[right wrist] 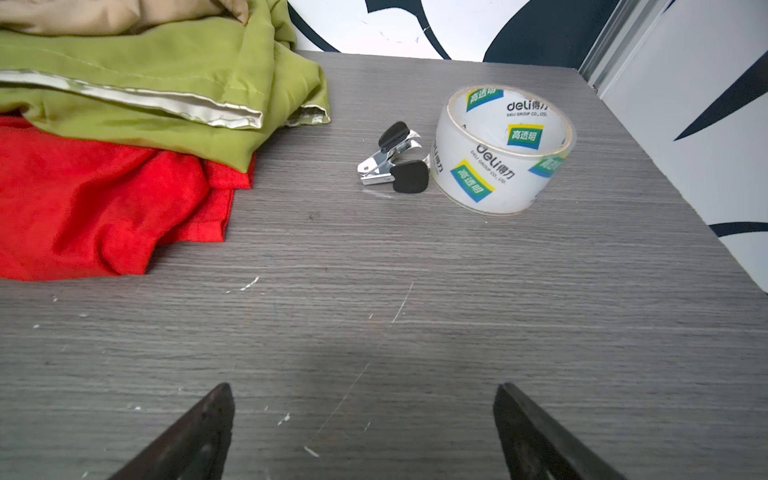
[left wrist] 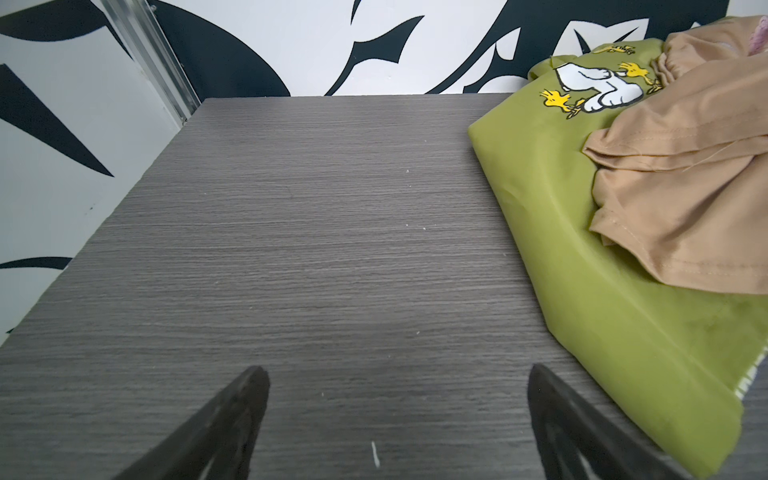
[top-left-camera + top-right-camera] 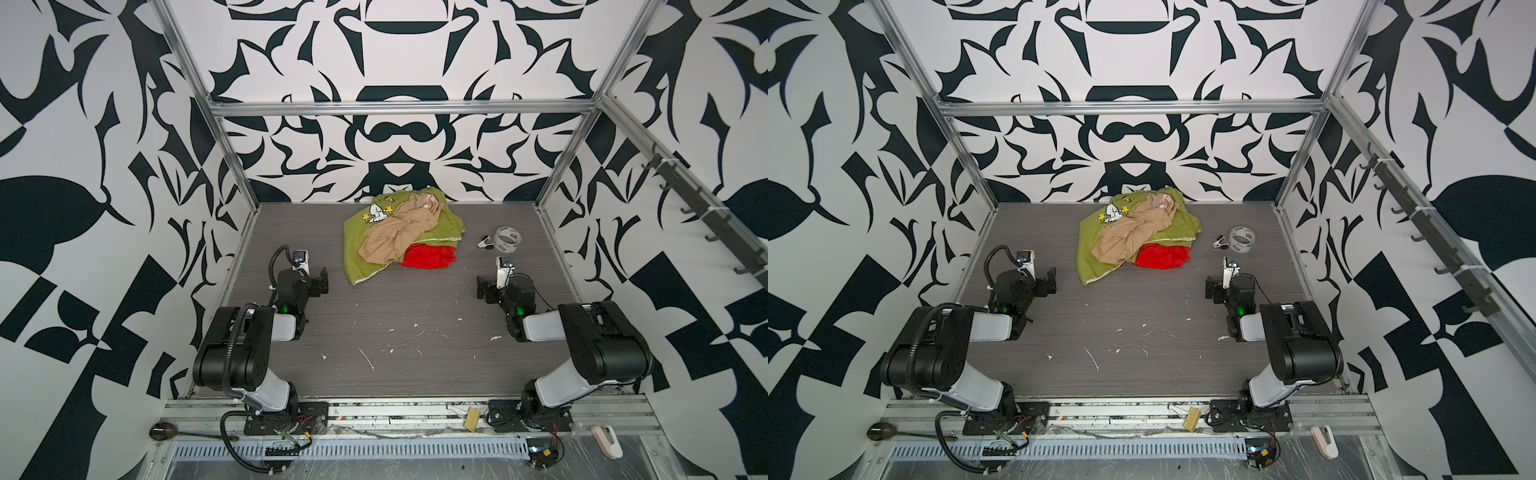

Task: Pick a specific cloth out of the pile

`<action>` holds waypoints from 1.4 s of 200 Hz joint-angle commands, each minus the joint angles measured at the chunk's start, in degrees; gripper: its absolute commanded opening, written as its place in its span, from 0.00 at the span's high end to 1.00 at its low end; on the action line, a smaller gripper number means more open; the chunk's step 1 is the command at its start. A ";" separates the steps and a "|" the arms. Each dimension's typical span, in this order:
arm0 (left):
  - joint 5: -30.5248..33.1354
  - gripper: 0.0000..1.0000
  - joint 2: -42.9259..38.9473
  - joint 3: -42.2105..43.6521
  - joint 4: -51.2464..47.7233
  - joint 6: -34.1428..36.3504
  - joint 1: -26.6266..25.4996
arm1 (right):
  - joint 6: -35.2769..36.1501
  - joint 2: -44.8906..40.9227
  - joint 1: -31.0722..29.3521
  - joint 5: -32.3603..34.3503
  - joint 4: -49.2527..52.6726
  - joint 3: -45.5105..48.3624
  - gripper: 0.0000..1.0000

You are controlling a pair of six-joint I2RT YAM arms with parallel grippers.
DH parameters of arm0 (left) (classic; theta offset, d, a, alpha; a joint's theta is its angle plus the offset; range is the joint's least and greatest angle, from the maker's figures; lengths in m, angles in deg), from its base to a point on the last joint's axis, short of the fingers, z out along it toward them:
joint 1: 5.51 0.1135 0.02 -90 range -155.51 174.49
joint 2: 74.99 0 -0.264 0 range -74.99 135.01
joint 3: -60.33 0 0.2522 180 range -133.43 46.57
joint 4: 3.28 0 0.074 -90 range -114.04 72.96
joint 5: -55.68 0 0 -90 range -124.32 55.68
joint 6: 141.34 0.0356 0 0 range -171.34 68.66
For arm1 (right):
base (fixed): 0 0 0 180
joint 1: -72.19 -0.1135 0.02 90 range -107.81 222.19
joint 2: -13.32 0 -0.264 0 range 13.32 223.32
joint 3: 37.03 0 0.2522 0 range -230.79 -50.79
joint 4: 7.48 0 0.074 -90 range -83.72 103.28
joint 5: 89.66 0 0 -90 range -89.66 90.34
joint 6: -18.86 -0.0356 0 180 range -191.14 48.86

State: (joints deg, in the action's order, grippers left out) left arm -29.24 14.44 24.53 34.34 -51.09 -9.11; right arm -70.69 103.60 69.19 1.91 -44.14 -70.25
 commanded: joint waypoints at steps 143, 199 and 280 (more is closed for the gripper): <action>-0.25 0.01 0.05 0.60 0.92 0.27 0.17 | -0.54 -1.09 0.21 1.27 -2.04 -0.80 0.00; -0.26 0.01 0.09 0.56 0.74 0.19 0.17 | -0.51 -1.15 0.21 1.34 -2.32 -0.66 0.00; 0.28 0.01 -0.05 0.80 1.14 0.49 -0.23 | 0.32 -1.42 -0.99 2.06 -3.92 0.34 0.01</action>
State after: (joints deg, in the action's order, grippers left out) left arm -29.24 14.44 24.53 34.31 -51.09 -9.11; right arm -70.95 103.58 68.90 3.11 -44.62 -70.23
